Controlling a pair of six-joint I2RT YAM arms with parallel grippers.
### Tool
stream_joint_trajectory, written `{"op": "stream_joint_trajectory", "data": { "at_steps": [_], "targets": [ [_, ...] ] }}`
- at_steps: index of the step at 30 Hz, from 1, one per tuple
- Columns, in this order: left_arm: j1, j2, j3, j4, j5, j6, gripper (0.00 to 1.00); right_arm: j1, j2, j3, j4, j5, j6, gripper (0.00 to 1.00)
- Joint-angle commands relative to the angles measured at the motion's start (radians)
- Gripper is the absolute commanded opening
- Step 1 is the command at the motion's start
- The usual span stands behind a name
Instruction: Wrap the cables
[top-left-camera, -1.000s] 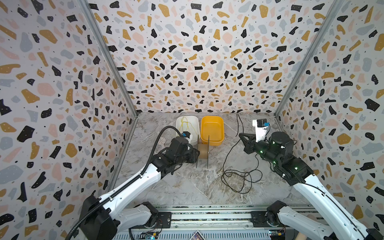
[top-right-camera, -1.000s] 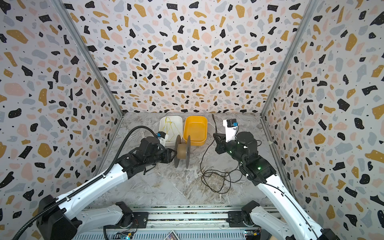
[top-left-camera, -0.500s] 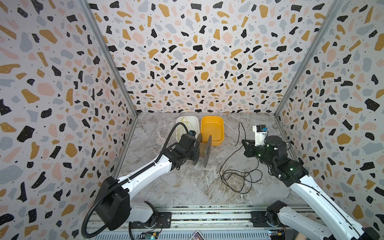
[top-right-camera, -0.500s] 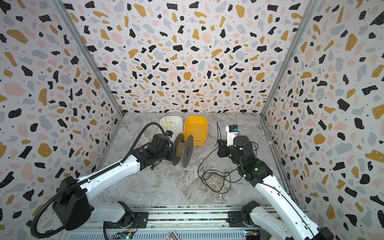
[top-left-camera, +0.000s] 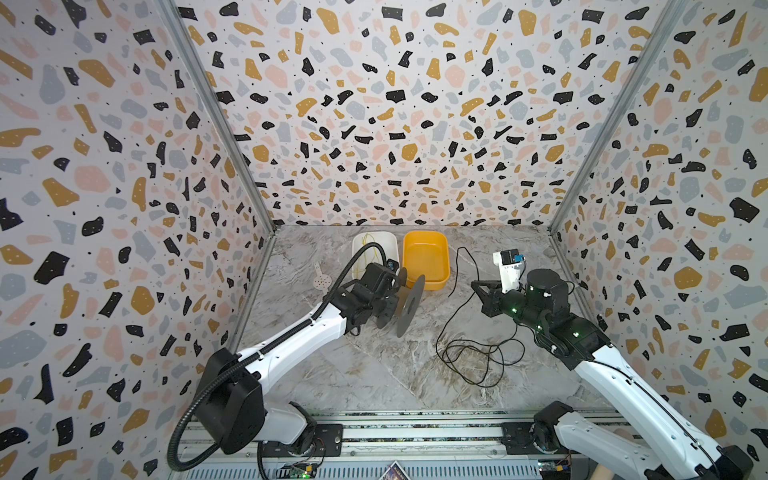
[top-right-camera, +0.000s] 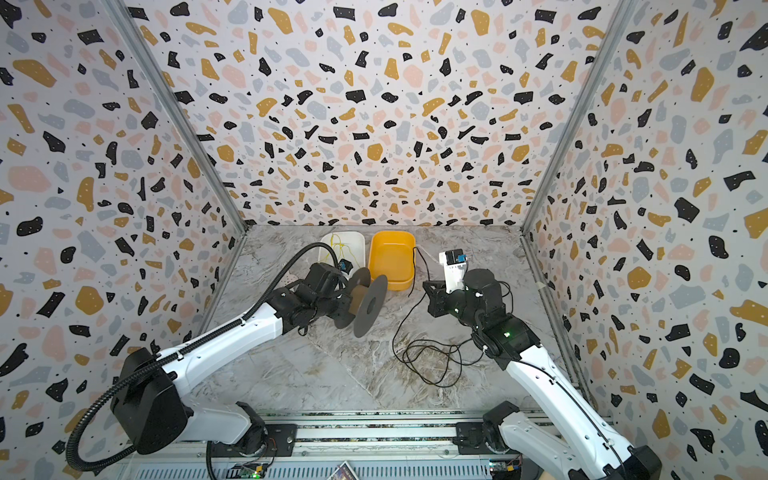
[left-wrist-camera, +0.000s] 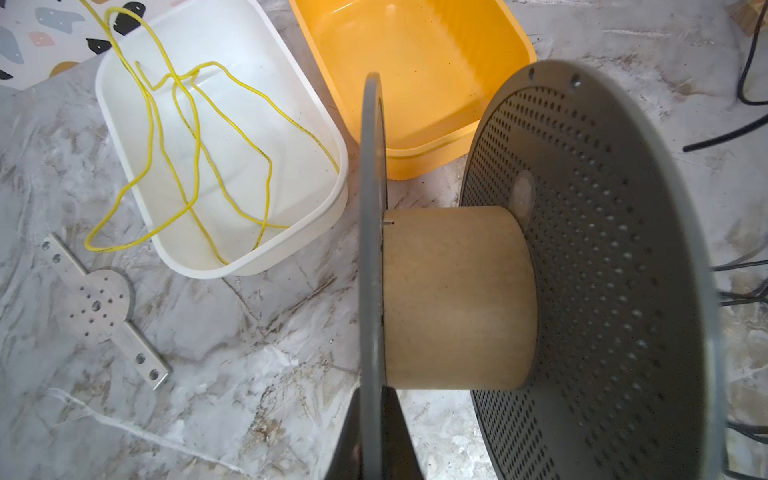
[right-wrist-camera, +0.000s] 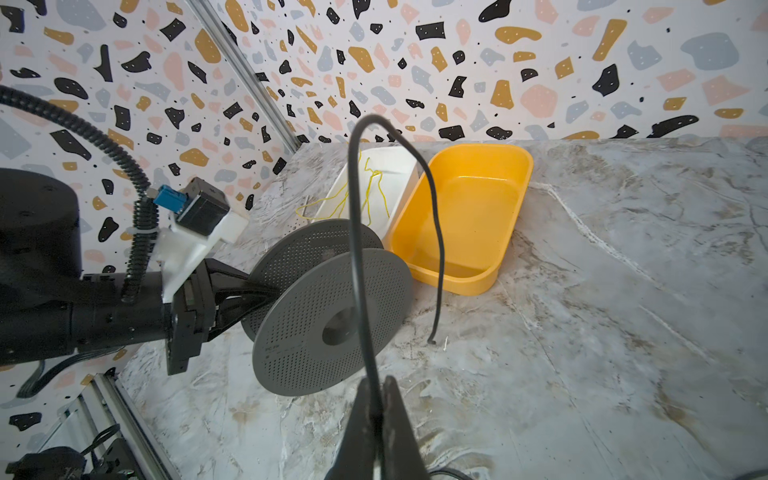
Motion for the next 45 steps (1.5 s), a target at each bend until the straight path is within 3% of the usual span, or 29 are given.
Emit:
{"op": "stream_joint_trajectory", "data": {
  "at_steps": [1,14,17,22,29,32,37,45],
  "targets": [
    [0.001,-0.033,0.007,0.006,-0.032,0.076,0.06,-0.003,-0.006,-0.001,0.026,-0.022,-0.003,0.00],
    [0.001,-0.033,0.002,0.006,-0.055,0.085,0.34,-0.004,-0.059,-0.013,0.056,-0.151,-0.129,0.00],
    [0.001,-0.060,0.004,0.000,-0.053,0.076,0.43,-0.003,-0.027,0.025,0.034,-0.242,-0.160,0.00],
    [0.004,-0.175,-0.038,0.049,-0.015,0.044,0.67,-0.004,0.031,0.066,0.046,-0.457,-0.177,0.00],
    [0.023,-0.333,-0.110,0.116,0.019,0.056,0.74,-0.005,0.140,0.099,0.156,-0.727,-0.118,0.00],
    [0.031,-0.378,-0.134,0.136,0.021,0.059,0.90,-0.005,0.195,0.111,0.231,-0.808,-0.059,0.00],
    [0.041,-0.415,-0.170,0.183,0.016,0.051,0.94,-0.008,0.295,0.132,0.284,-0.823,-0.018,0.00],
    [0.044,-0.378,-0.188,0.198,0.052,0.033,0.91,-0.022,0.425,0.126,0.446,-0.881,0.111,0.00]
  ]
}}
